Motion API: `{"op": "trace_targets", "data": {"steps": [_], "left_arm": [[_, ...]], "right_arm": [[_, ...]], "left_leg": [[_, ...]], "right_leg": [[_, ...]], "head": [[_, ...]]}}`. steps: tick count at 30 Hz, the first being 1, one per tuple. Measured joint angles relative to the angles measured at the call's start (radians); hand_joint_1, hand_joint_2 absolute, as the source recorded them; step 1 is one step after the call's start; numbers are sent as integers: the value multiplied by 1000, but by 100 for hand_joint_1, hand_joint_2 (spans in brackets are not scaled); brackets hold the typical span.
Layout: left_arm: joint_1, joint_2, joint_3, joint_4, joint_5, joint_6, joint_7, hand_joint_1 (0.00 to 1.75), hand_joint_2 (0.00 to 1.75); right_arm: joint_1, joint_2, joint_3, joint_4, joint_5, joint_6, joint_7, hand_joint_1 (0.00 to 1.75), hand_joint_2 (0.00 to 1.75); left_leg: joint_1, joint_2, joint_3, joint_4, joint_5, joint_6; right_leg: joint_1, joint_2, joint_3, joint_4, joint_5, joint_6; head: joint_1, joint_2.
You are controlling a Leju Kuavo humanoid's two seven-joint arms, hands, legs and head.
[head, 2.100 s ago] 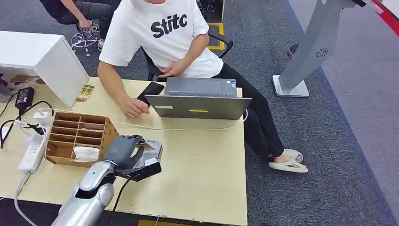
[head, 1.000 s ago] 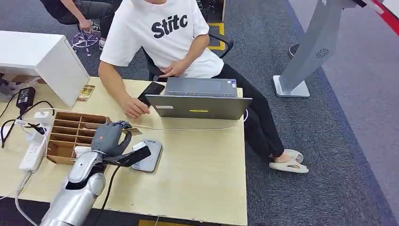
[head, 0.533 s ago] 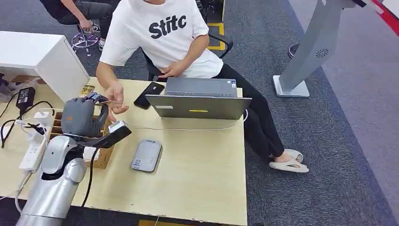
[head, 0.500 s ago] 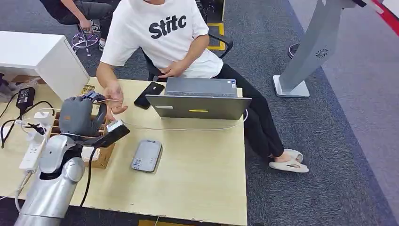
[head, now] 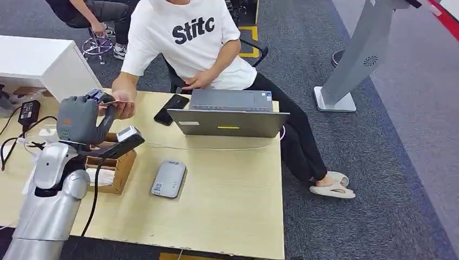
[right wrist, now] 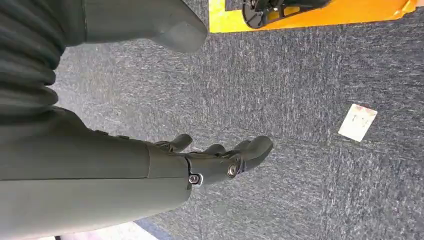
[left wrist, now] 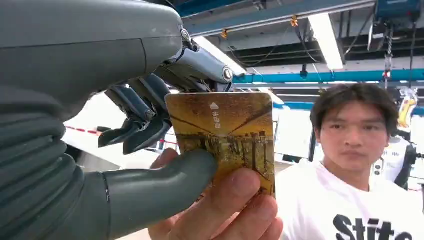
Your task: Pass the card to the sensor for recognition and then transmit it.
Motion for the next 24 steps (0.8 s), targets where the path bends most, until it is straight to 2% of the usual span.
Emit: {"op": "trace_targets", "data": {"steps": [1, 2, 7, 10, 13, 18, 22, 24], "left_arm": [[5, 0, 3, -8, 11, 13, -2, 14, 175], [8, -1, 7, -18, 21, 24, -3, 0, 175], [33, -11, 28, -77, 63, 96, -19, 0, 175], [50, -19, 42, -105, 101, 104, -27, 0, 175], [74, -25, 57, -124, 155, 90, -46, 0, 175], [96, -28, 69, -145, 175, 76, -54, 0, 175], [109, -31, 75, -151, 199, 23, -56, 0, 175], [130, -31, 74, -164, 187, -31, -53, 0, 175]], "right_arm": [[0, 0, 0, 0, 2, 0, 0, 0, 175], [0, 0, 0, 0, 3, 0, 0, 0, 175], [0, 0, 0, 0, 11, 10, 4, 0, 175], [0, 3, 0, 0, 14, 12, 8, 0, 175], [0, 6, 0, 0, 15, 12, 9, 0, 175], [0, 7, 0, 0, 15, 12, 10, 0, 175], [0, 8, -3, 0, 13, 10, 11, 0, 175], [0, 8, -7, 0, 3, 8, 11, 0, 175]], "left_leg": [[0, 0, 0, 0, 0, 0], [0, 0, 0, 0, 0, 0], [0, 0, -1, 0, 0, 0], [0, 0, -1, 0, 0, 0], [0, 0, -1, 0, 0, 0], [0, 0, -1, 0, 0, 0], [0, 0, -1, 0, 0, 0], [0, 0, -1, 0, 0, 0]], "right_leg": [[0, 0, 0, 0, 0, 0], [0, 0, 0, 0, 0, 0], [0, 0, 0, 0, 0, 0], [0, 0, 0, 0, 0, 0], [0, 0, -1, 0, 0, 0], [0, -1, 0, 0, 0, 0], [0, 0, 0, 0, 0, 0], [0, 0, -1, 0, 0, 0]], "head": [[0, 0], [0, 0], [0, 0], [0, 0], [0, 0], [0, 0], [0, 0], [0, 0]]}}
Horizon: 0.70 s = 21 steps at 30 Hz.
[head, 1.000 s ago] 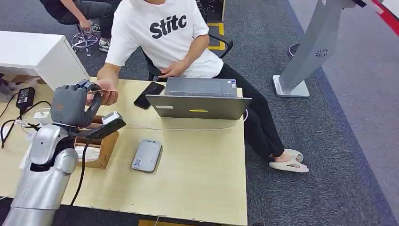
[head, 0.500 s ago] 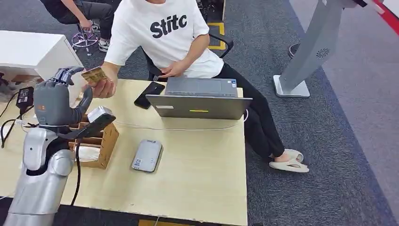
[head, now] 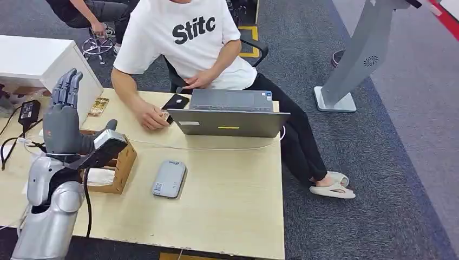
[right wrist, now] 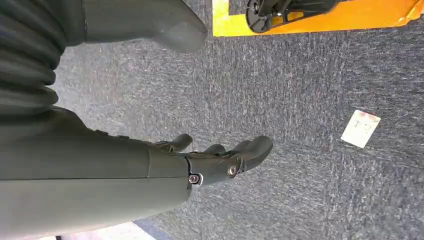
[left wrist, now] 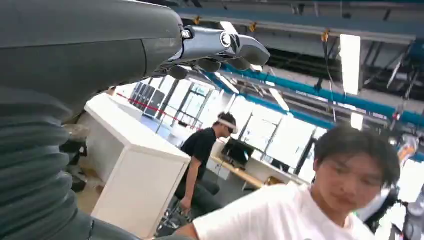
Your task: Pass the card to the sensor for recognition and then transmit it.
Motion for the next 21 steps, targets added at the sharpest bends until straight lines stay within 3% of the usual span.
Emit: {"op": "trace_targets", "data": {"steps": [3, 5, 10, 21], "left_arm": [[46, 22, -16, -36, -1, -120, 21, 0, 175], [77, 66, -30, -65, 42, -206, 20, 0, 175], [141, 220, -56, -160, 183, -355, -14, 0, 175], [175, 471, -80, -320, 282, -488, 2, 0, 175]], "right_arm": [[0, 0, -12, 0, -13, -3, -4, 0, 175], [1, 0, -26, 0, -18, -4, -11, 0, 175], [6, 0, -55, 0, -17, -9, -22, 0, 175], [7, 0, -91, 0, -8, -8, -31, 0, 175]], "left_leg": [[0, 1, 0, 0, 0, 0], [0, 2, 0, 0, 0, 0], [1, 2, -1, 0, 0, 0], [0, 3, -2, 0, 0, 0]], "right_leg": [[0, 1, 0, 0, 0, 0], [0, 2, -1, 0, 0, 0], [1, 2, -3, 1, 0, 0], [0, 2, -3, 1, 0, 0]], "head": [[0, 0], [0, 0], [0, 0], [0, 0]]}}
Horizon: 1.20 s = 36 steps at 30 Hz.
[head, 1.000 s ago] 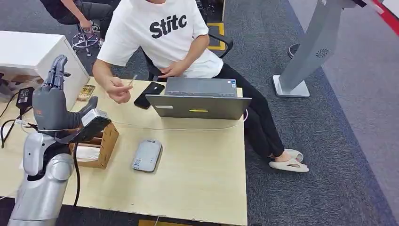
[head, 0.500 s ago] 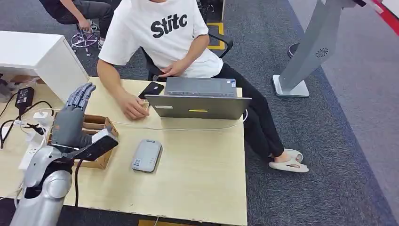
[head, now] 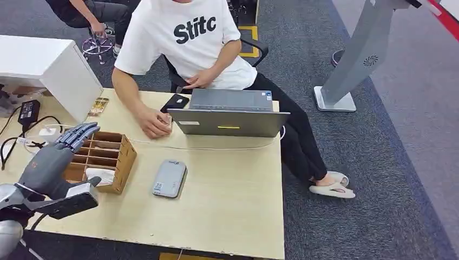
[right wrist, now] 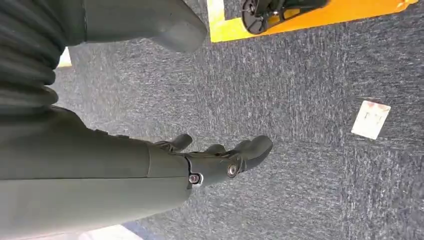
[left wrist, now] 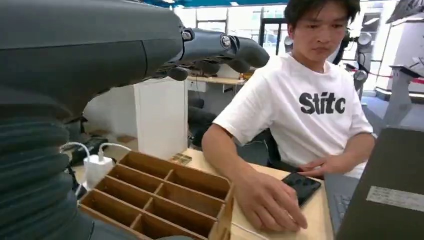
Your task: Pass the card to the sensor for recognition and then transmit it.
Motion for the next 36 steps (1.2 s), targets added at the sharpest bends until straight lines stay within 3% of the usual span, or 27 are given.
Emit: {"op": "trace_targets", "data": {"steps": [6, 13, 22, 26, 30, 36], "left_arm": [[43, 114, 0, -85, 46, -39, 28, 0, 175], [167, 240, 24, -191, 72, -44, 54, 0, 175], [311, 298, 75, -240, 32, -35, 105, 0, 175], [368, 263, 96, -220, -134, 41, 133, 0, 175], [350, 146, 93, -116, -277, 115, 152, 0, 175], [307, 35, 93, -1, -294, 142, 162, 0, 175]], "right_arm": [[1, 0, -13, 0, 0, 0, 4, 0, 175], [1, 0, -27, 0, 3, 0, 3, 0, 175], [1, 2, -38, 0, 8, 0, 3, 0, 175], [1, 4, -40, 0, 19, 0, 14, 0, 175], [-2, 9, -45, 0, 31, 0, 18, 0, 175], [-2, 10, -48, 0, 48, 2, 18, 0, 175]], "left_leg": [[0, 0, 0, 0, 0, 0], [0, 0, 0, 0, 0, 0], [0, 1, 0, 0, 0, 0], [0, -2, 0, 0, 0, 0], [0, -2, 0, 0, 0, 0], [0, -2, 0, 0, 0, 0]], "right_leg": [[0, 0, 0, 0, 0, 0], [0, 0, -1, 0, 0, 0], [0, 0, 0, 0, 0, 0], [0, -2, 0, -1, 0, 0], [0, -2, 0, -1, 0, 0], [0, -2, 0, -1, 0, 0]], "head": [[0, 0], [0, 0], [0, 0], [-2, 0], [0, 0], [0, 0]]}}
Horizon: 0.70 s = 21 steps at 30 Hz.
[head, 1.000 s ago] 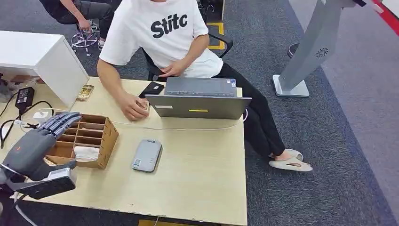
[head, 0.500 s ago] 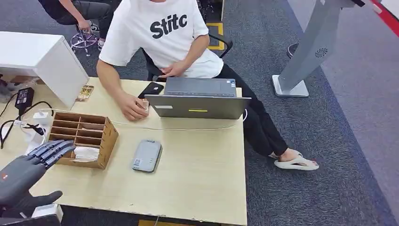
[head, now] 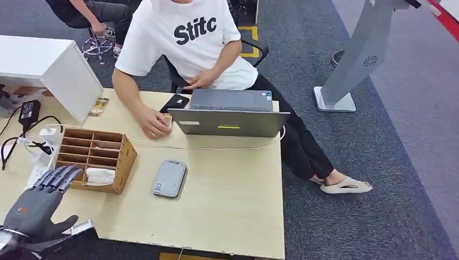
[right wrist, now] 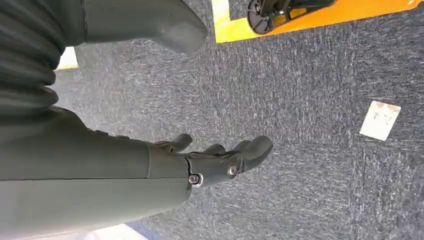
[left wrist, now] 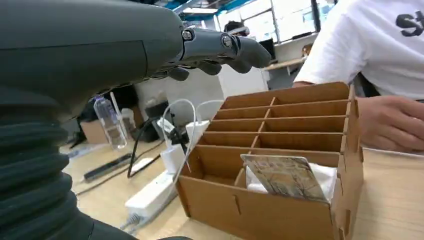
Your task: Pass the card to the sensor for recognition and then transmit it.
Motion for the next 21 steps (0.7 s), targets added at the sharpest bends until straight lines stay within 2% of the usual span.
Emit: {"op": "trace_targets", "data": {"steps": [9, 14, 21], "left_arm": [[-59, -97, 2, 104, -15, 42, -11, 0, 175], [-101, -136, 4, 161, -10, 51, -24, 0, 175], [-144, -167, 9, 211, -5, 51, -39, 0, 175]], "right_arm": [[-1, 0, 0, 0, 25, 9, 3, 0, 175], [-3, 0, 0, 0, 36, 12, 3, 0, 175], [-4, 0, 0, 0, 50, 13, 3, 0, 175]], "left_leg": [[0, 0, 0, 0, 0, 0], [0, 0, 0, 0, 0, 0], [0, 0, 0, 0, 0, 0]], "right_leg": [[0, 0, 0, 0, 0, 0], [0, 0, 0, 0, 0, 0], [0, 0, 0, 0, 0, 0]], "head": [[0, 0], [0, 0], [0, 0]]}}
